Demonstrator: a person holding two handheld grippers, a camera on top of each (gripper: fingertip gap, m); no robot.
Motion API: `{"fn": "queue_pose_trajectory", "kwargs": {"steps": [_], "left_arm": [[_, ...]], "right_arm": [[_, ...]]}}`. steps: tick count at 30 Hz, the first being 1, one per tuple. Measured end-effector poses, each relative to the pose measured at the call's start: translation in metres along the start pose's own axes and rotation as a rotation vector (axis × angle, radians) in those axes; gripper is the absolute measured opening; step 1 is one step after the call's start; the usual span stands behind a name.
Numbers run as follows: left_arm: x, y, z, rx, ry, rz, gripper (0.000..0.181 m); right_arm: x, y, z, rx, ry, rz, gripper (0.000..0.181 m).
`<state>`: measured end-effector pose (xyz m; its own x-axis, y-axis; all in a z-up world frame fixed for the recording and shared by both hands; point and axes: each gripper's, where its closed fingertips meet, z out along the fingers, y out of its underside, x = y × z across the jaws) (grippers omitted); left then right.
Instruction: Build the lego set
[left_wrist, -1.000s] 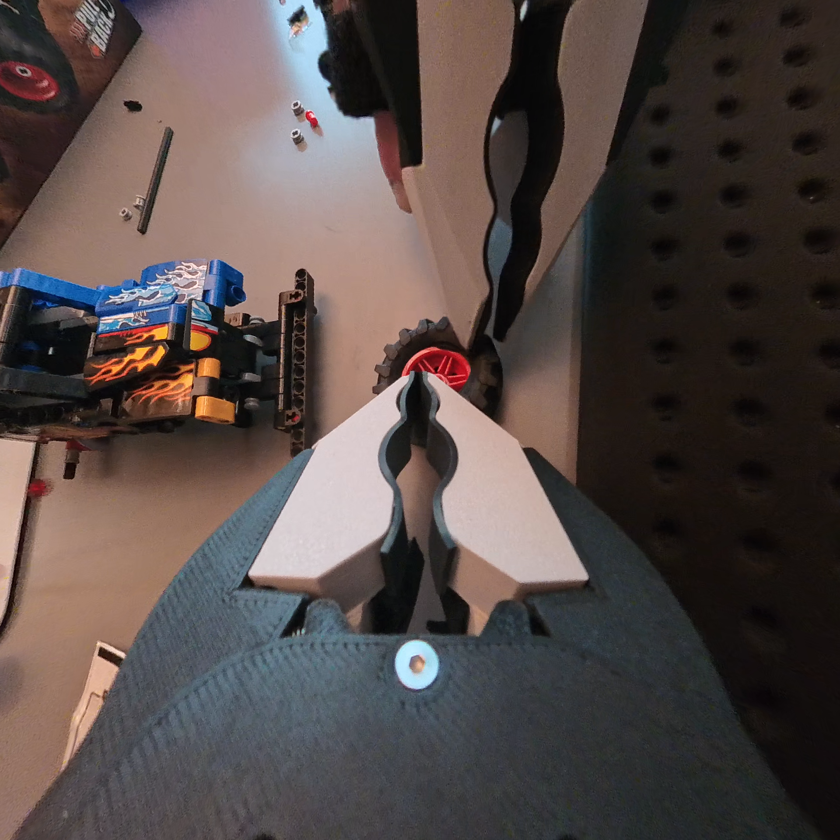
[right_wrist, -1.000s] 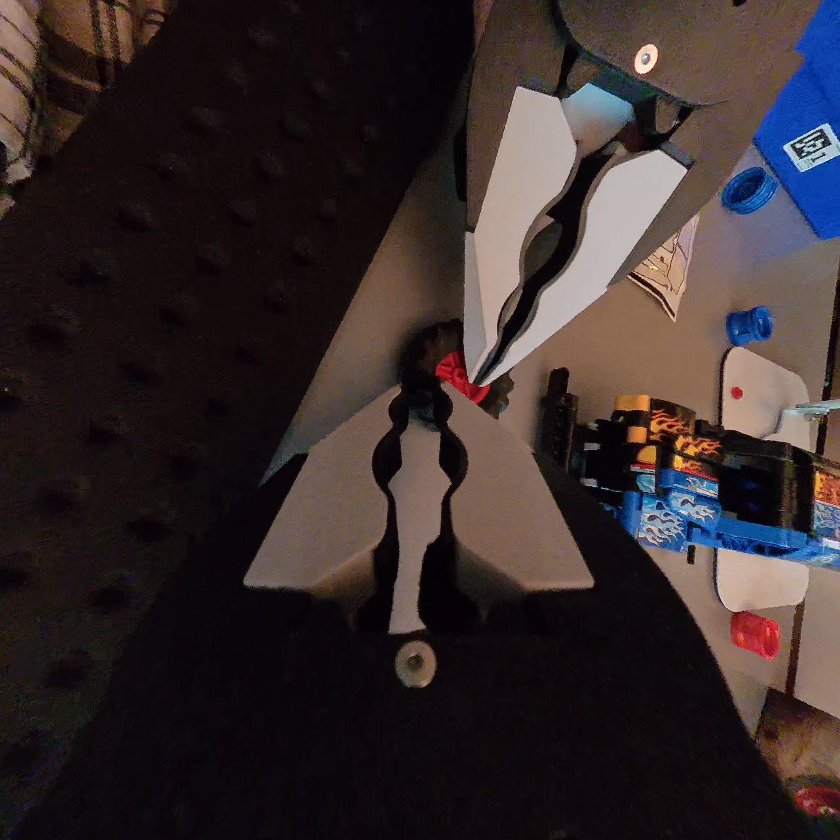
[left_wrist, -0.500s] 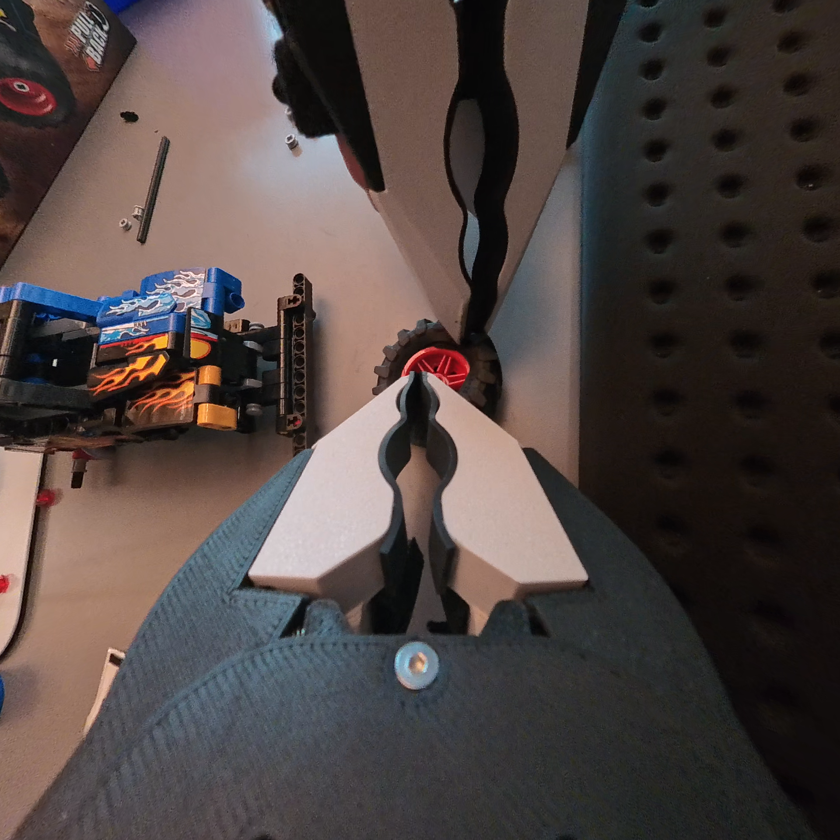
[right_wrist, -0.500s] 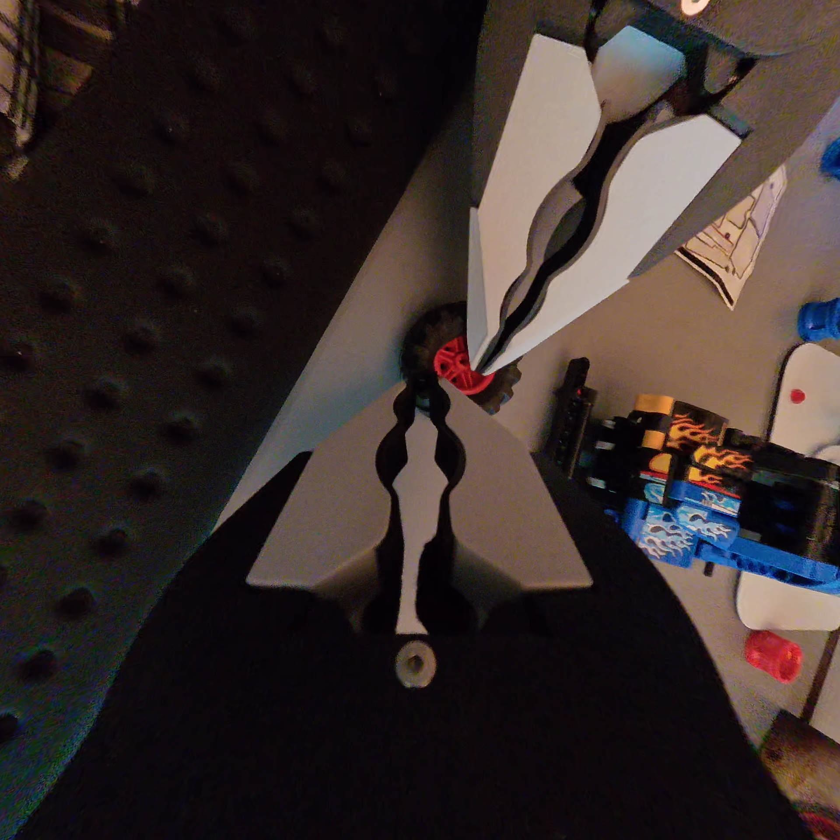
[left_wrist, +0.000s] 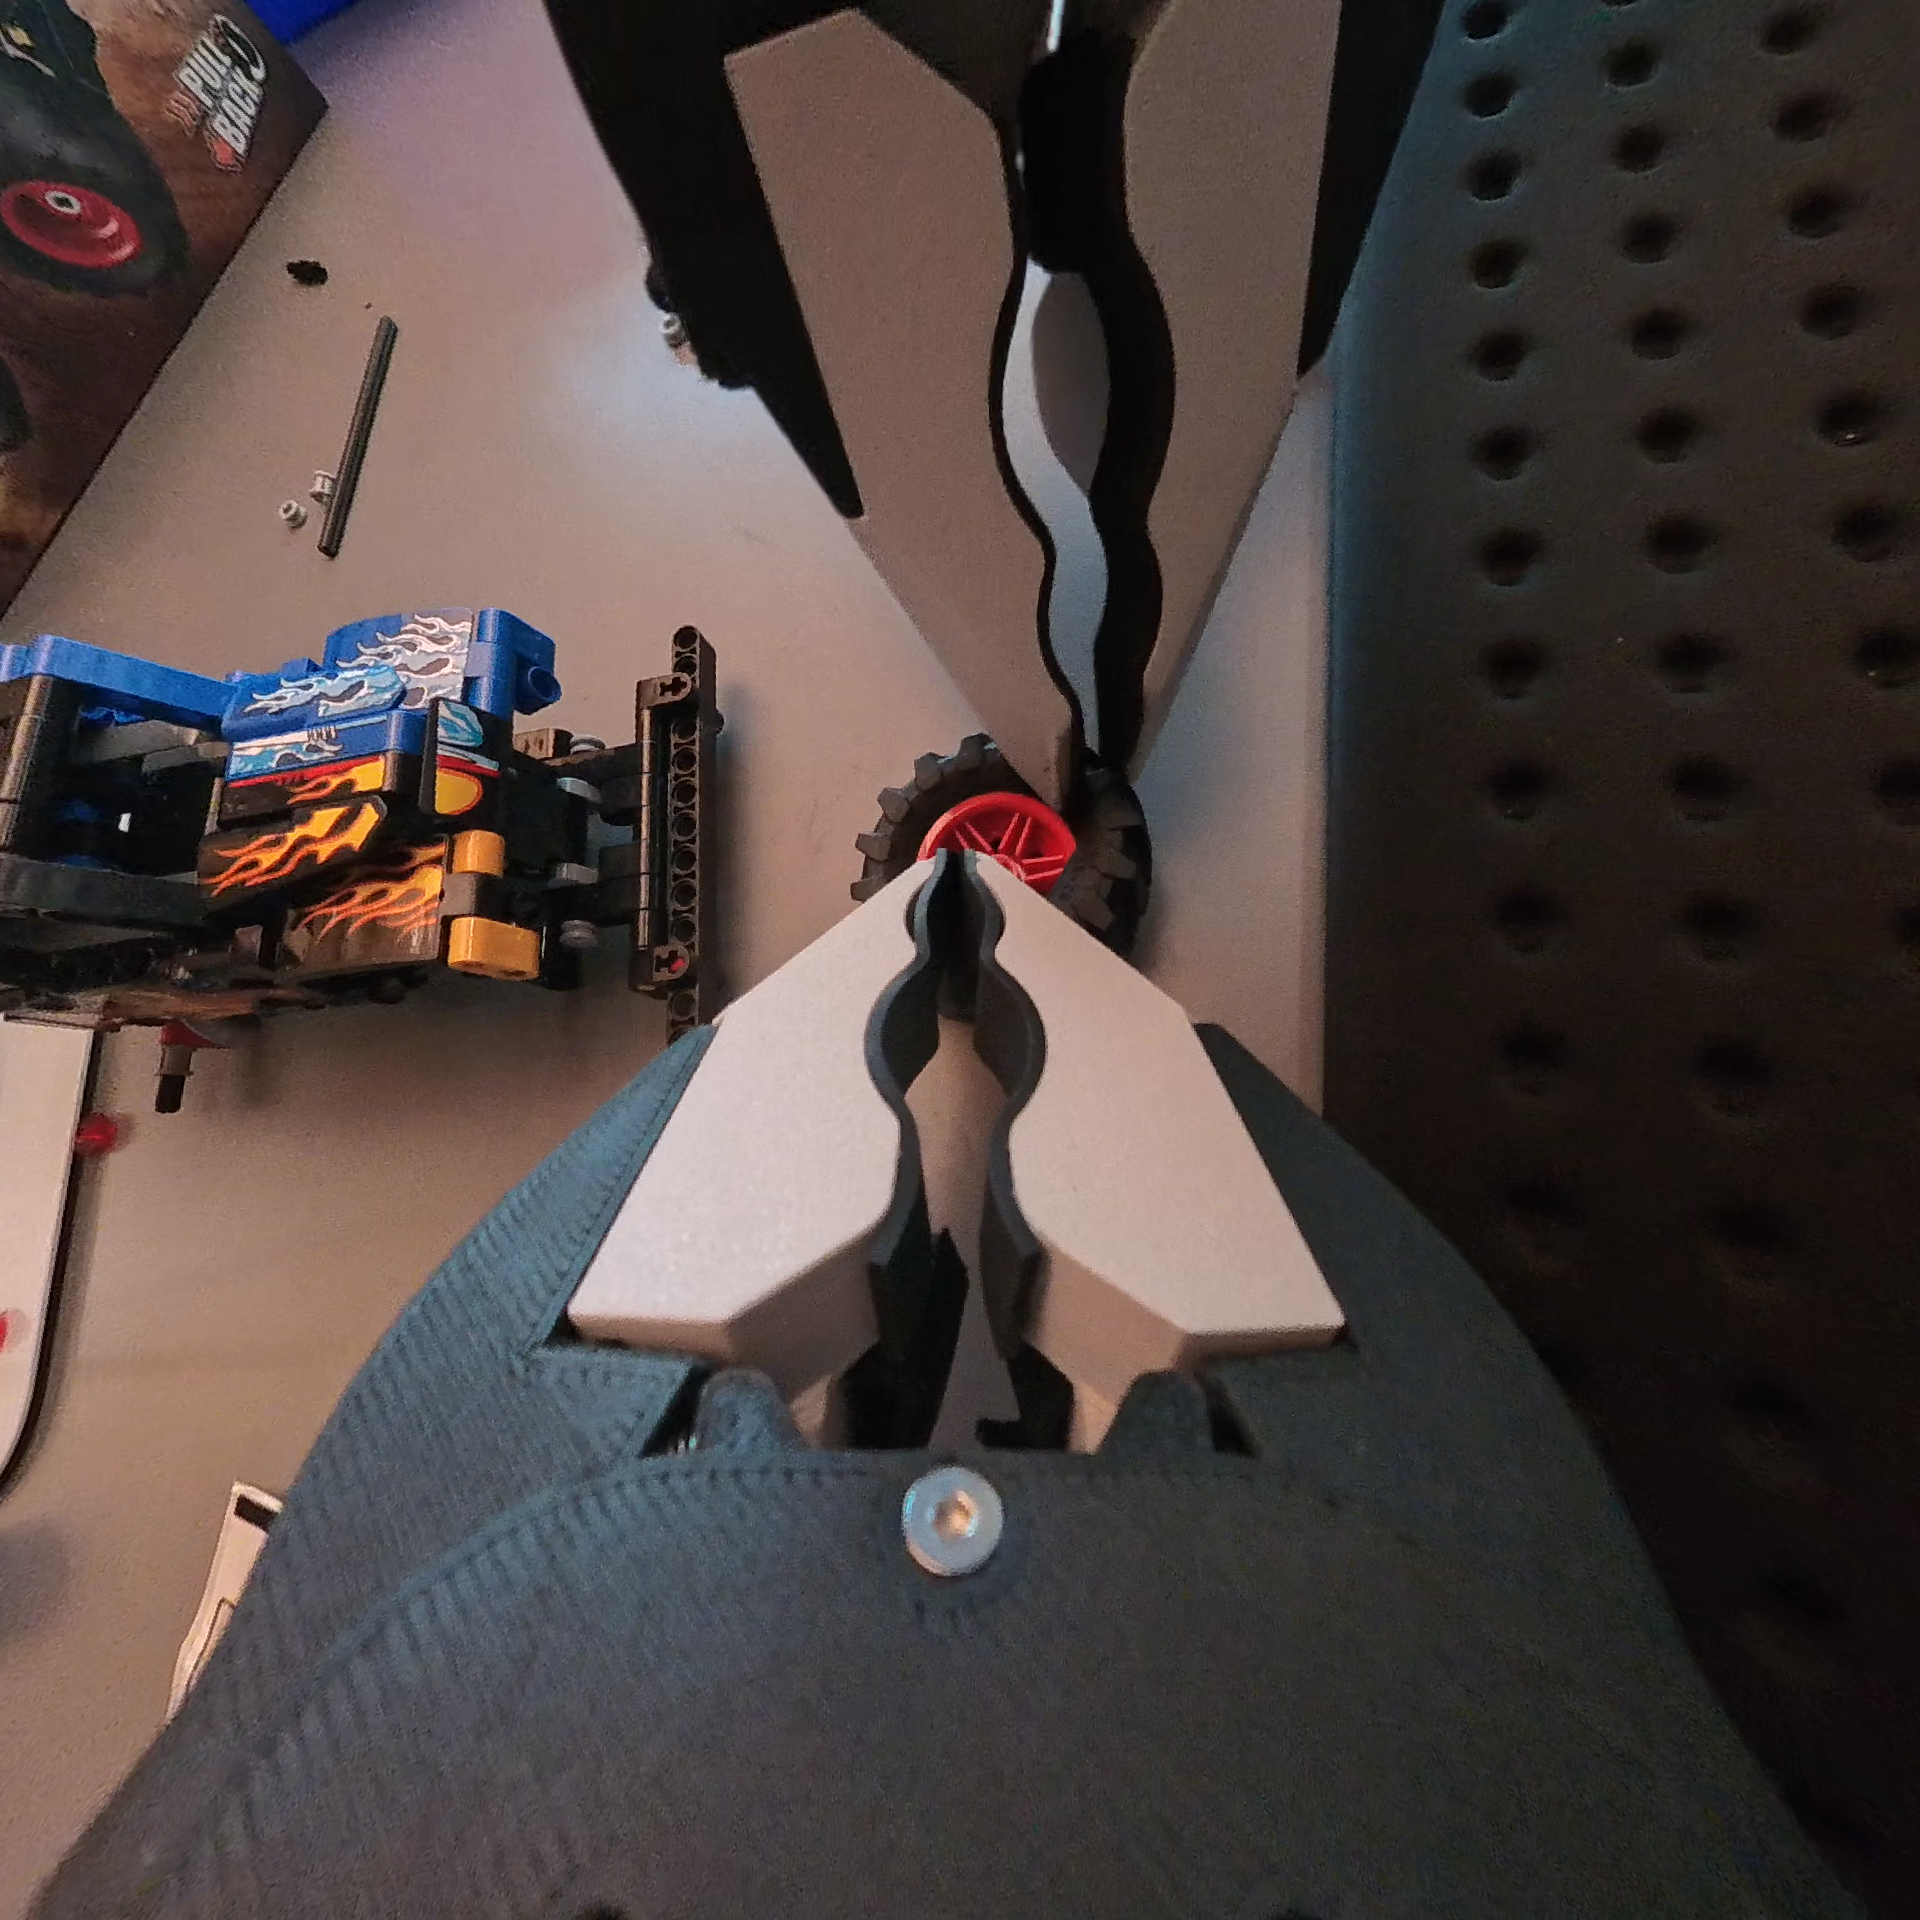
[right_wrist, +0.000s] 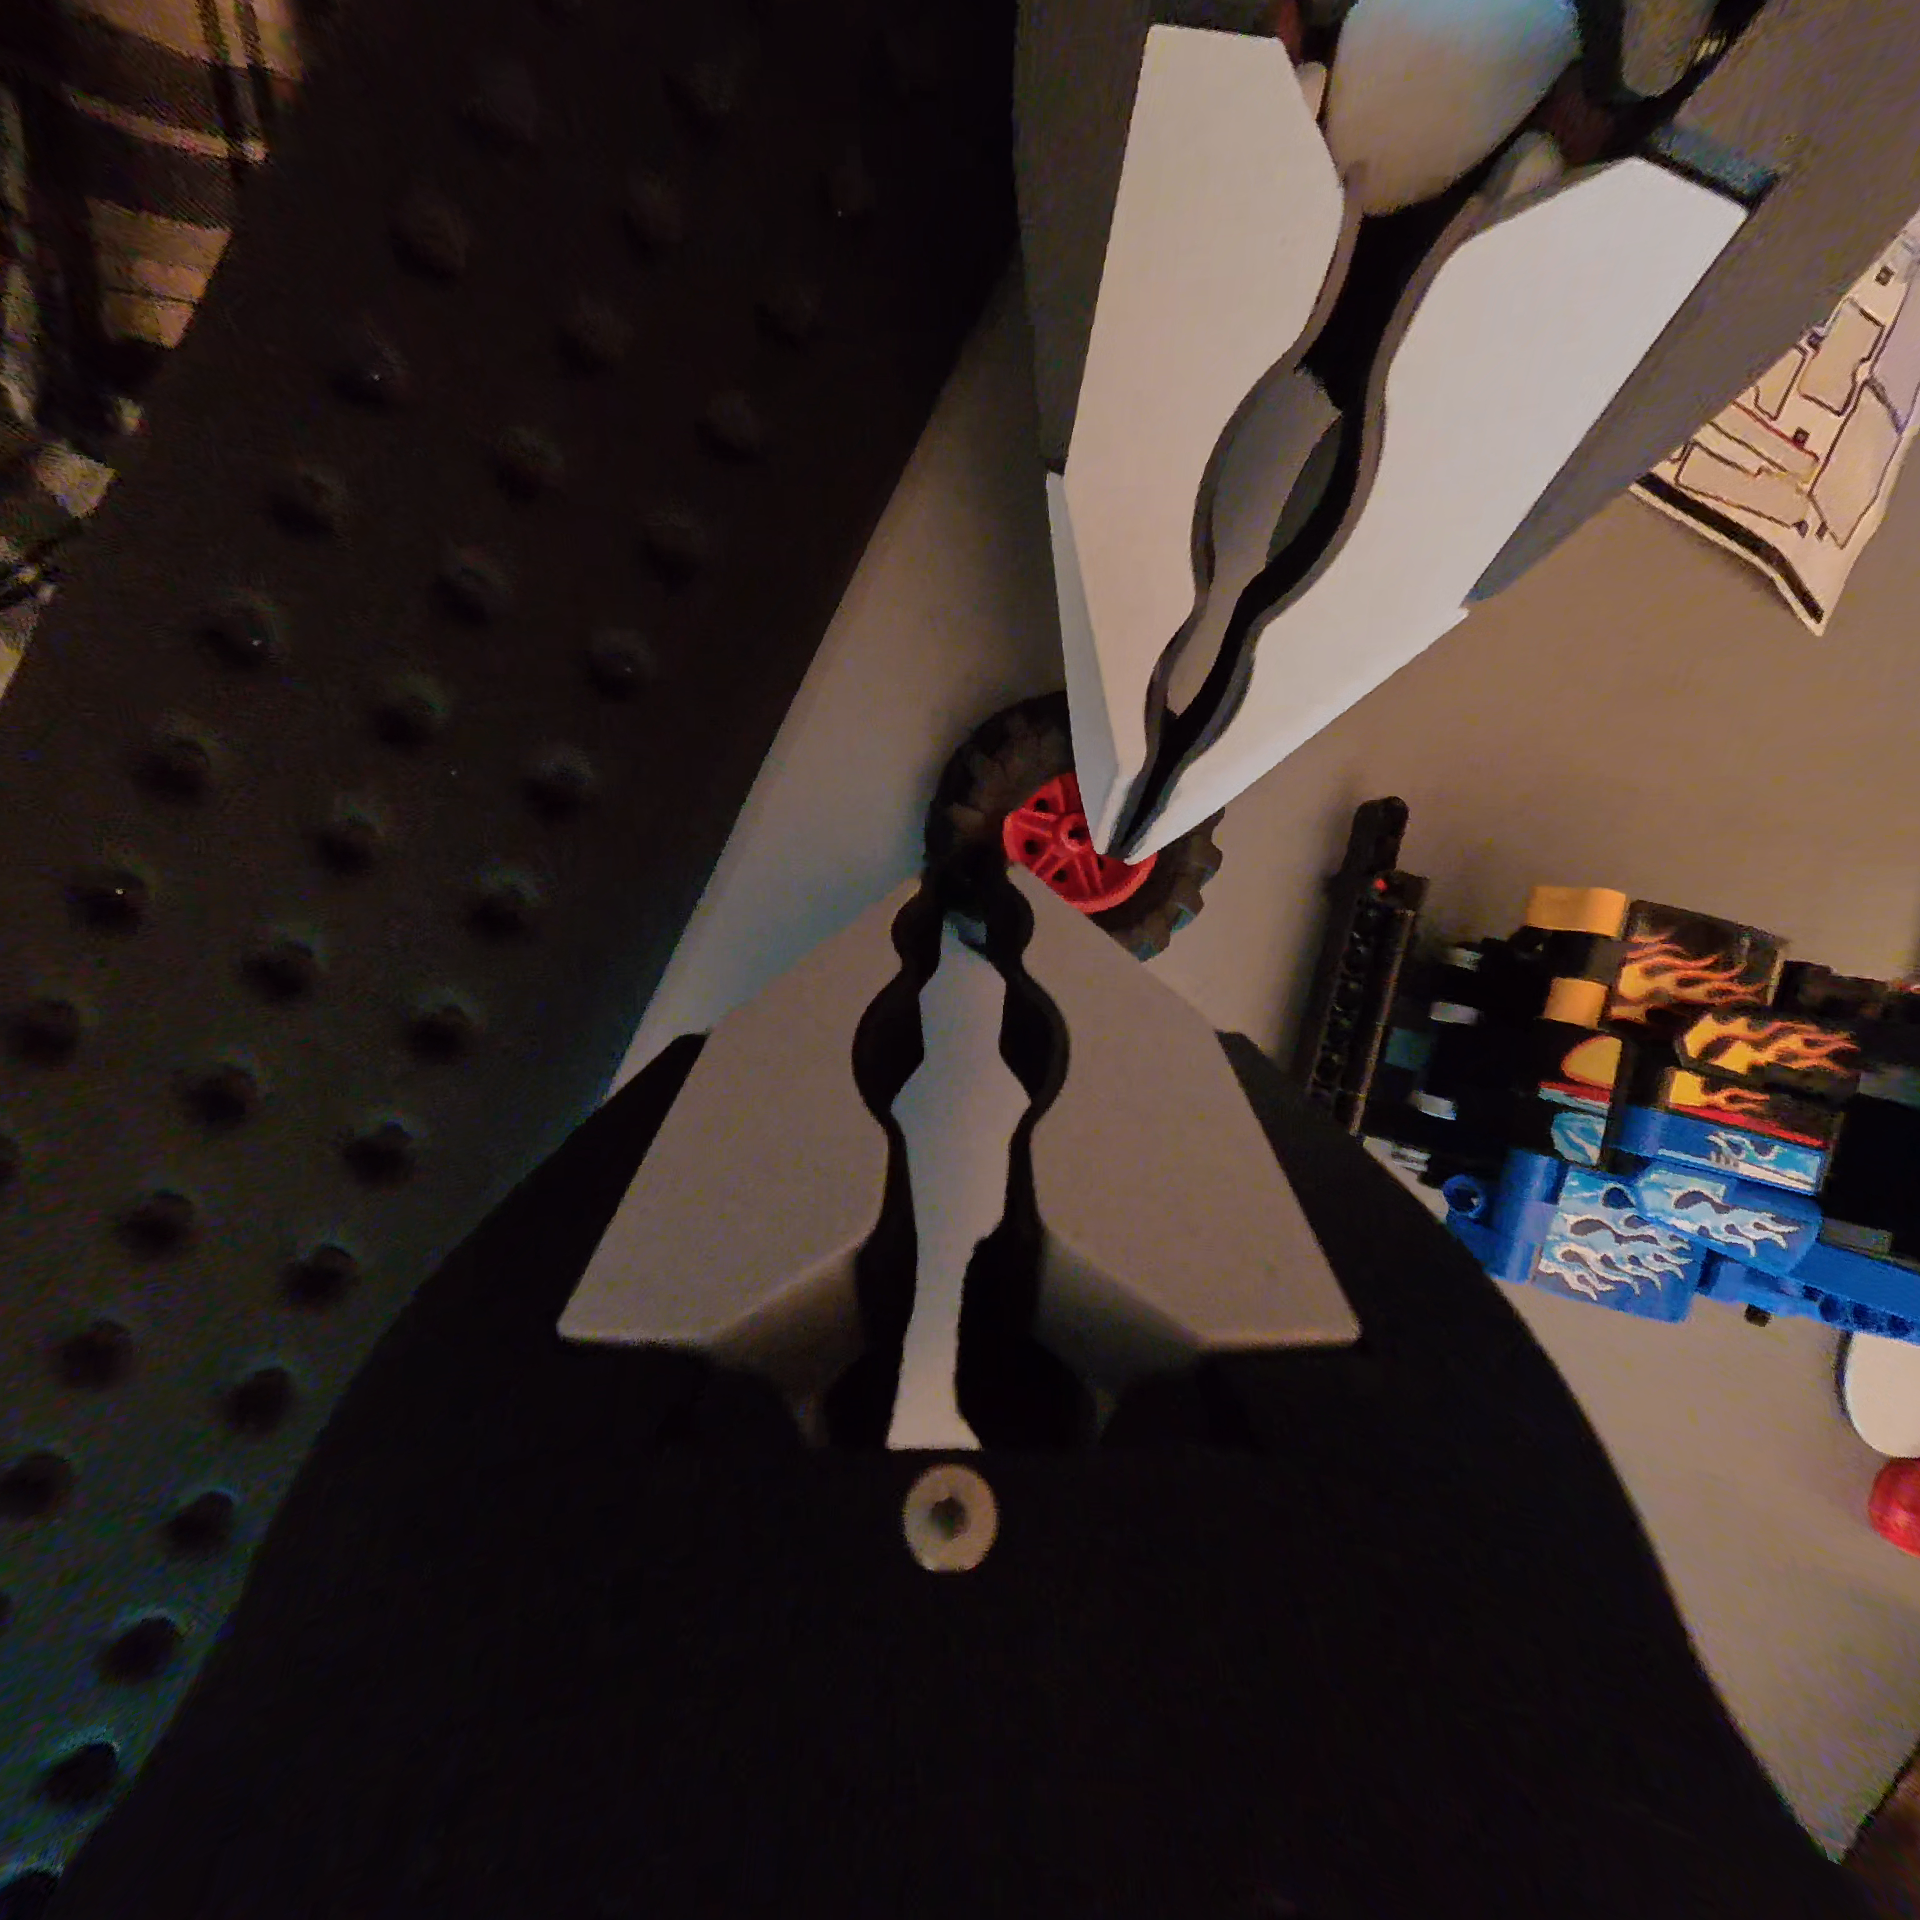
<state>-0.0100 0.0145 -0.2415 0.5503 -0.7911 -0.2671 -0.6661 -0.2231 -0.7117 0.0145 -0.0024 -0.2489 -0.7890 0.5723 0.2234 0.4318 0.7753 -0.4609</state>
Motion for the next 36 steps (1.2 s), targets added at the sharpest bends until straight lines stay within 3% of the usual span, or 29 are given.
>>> {"fn": "queue_pose_trajectory", "kwargs": {"steps": [1, 10, 14, 18, 23, 29, 34, 36], "left_arm": [[0.000, 0.000, 0.000, -0.003, -0.002, -0.005, 0.000], [-0.003, -0.005, -0.016, 0.053, 0.030, -0.126, 0.000], [0.003, 0.003, -0.015, -0.017, 0.016, -0.056, 0.000], [0.011, 0.004, -0.016, -0.064, 0.004, -0.081, 0.000], [0.013, 0.002, -0.016, -0.119, -0.057, -0.164, 0.000], [0.007, 0.006, -0.014, -0.081, -0.014, -0.191, 0.000], [0.007, 0.006, -0.012, -0.072, 0.001, -0.176, 0.000], [0.006, 0.007, -0.012, -0.078, -0.018, -0.165, 0.000]], "right_arm": [[0.000, 0.000, 0.000, 0.010, 0.018, 0.005, 0.009], [0.005, -0.010, -0.017, 0.082, 0.069, 0.159, 0.010], [0.009, -0.011, -0.014, 0.092, 0.080, 0.214, 0.013], [0.006, -0.012, 0.002, 0.049, 0.130, 0.200, 0.016], [0.014, -0.008, 0.000, 0.035, 0.143, 0.115, 0.012], [0.011, -0.023, -0.002, 0.055, 0.124, 0.089, 0.011], [0.004, -0.029, 0.003, 0.085, 0.115, 0.109, 0.000], [-0.020, -0.030, 0.017, 0.063, 0.010, 0.075, 0.000]]}}
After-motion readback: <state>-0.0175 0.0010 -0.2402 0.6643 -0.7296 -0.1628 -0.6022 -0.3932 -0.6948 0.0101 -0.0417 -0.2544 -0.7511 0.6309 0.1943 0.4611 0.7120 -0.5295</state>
